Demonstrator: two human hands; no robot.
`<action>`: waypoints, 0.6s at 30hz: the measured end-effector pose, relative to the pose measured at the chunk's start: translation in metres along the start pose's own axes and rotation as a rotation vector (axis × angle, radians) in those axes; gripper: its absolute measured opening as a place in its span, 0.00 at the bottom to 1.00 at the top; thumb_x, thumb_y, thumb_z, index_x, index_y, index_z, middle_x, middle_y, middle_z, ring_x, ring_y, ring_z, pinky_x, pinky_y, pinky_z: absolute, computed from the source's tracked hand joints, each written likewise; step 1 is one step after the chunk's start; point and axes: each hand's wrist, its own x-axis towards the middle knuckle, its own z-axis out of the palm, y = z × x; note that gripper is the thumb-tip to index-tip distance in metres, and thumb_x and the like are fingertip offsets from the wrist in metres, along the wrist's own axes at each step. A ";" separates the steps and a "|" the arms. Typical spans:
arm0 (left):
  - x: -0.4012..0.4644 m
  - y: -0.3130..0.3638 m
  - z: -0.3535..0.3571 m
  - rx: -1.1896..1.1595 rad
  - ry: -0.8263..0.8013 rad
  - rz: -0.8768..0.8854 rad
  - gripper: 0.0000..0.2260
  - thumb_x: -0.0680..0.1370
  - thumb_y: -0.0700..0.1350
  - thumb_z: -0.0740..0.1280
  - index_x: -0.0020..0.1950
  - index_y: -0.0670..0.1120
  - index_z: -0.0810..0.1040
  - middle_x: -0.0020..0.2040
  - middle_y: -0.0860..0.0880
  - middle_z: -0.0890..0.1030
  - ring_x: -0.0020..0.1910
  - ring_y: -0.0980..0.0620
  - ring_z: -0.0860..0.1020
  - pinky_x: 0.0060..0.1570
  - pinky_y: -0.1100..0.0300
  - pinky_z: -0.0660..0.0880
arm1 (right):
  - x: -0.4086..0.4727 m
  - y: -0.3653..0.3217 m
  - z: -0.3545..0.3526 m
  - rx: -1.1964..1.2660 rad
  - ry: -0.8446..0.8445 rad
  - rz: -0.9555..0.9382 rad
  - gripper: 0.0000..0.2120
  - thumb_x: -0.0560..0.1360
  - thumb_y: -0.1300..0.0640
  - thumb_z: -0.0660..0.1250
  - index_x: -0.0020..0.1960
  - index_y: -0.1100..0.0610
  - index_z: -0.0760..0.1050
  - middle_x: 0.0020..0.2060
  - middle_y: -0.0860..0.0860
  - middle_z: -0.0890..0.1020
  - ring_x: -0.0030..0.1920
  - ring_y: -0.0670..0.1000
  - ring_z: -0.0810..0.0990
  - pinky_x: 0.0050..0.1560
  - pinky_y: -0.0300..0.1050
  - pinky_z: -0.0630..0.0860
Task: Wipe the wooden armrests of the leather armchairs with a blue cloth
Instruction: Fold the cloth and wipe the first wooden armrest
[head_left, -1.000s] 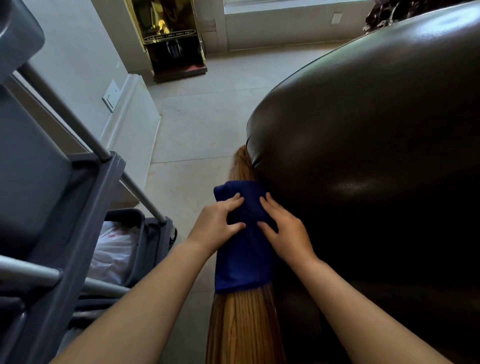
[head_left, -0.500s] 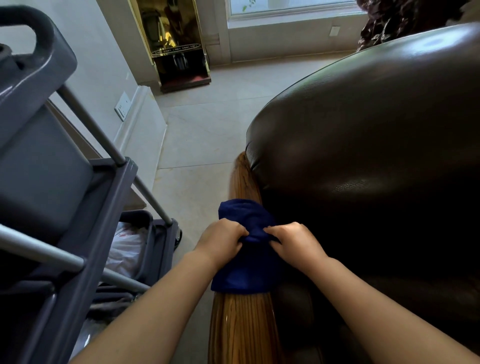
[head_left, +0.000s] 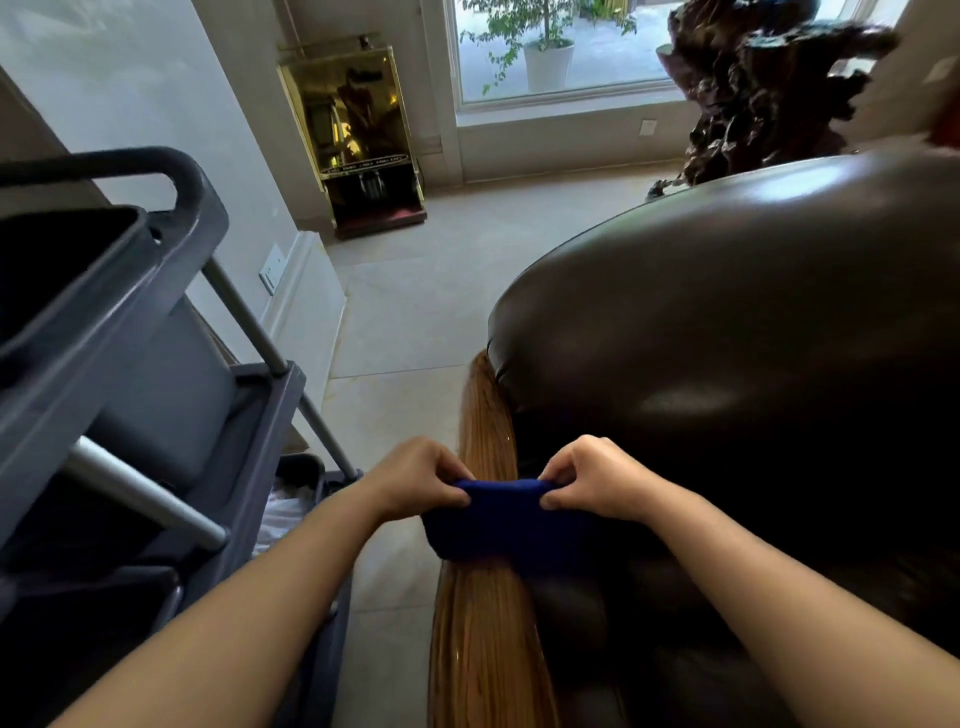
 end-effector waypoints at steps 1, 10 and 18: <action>-0.007 0.010 -0.009 -0.008 0.014 0.009 0.09 0.70 0.42 0.70 0.48 0.50 0.84 0.32 0.61 0.80 0.35 0.62 0.79 0.32 0.72 0.71 | -0.008 -0.010 -0.012 -0.022 0.002 -0.005 0.09 0.67 0.55 0.73 0.47 0.50 0.82 0.33 0.40 0.80 0.37 0.37 0.79 0.40 0.33 0.74; -0.095 0.131 -0.099 -0.065 0.055 0.119 0.09 0.73 0.39 0.68 0.51 0.46 0.82 0.39 0.55 0.82 0.40 0.56 0.80 0.38 0.66 0.76 | -0.122 -0.111 -0.132 -0.073 0.146 -0.025 0.09 0.66 0.60 0.71 0.45 0.53 0.83 0.39 0.50 0.86 0.41 0.46 0.83 0.45 0.39 0.78; -0.179 0.248 -0.119 0.005 -0.001 0.281 0.10 0.73 0.39 0.69 0.42 0.55 0.82 0.39 0.59 0.82 0.38 0.62 0.81 0.32 0.72 0.75 | -0.273 -0.157 -0.187 -0.097 0.329 0.009 0.07 0.67 0.59 0.73 0.44 0.53 0.83 0.36 0.46 0.84 0.38 0.41 0.81 0.42 0.35 0.76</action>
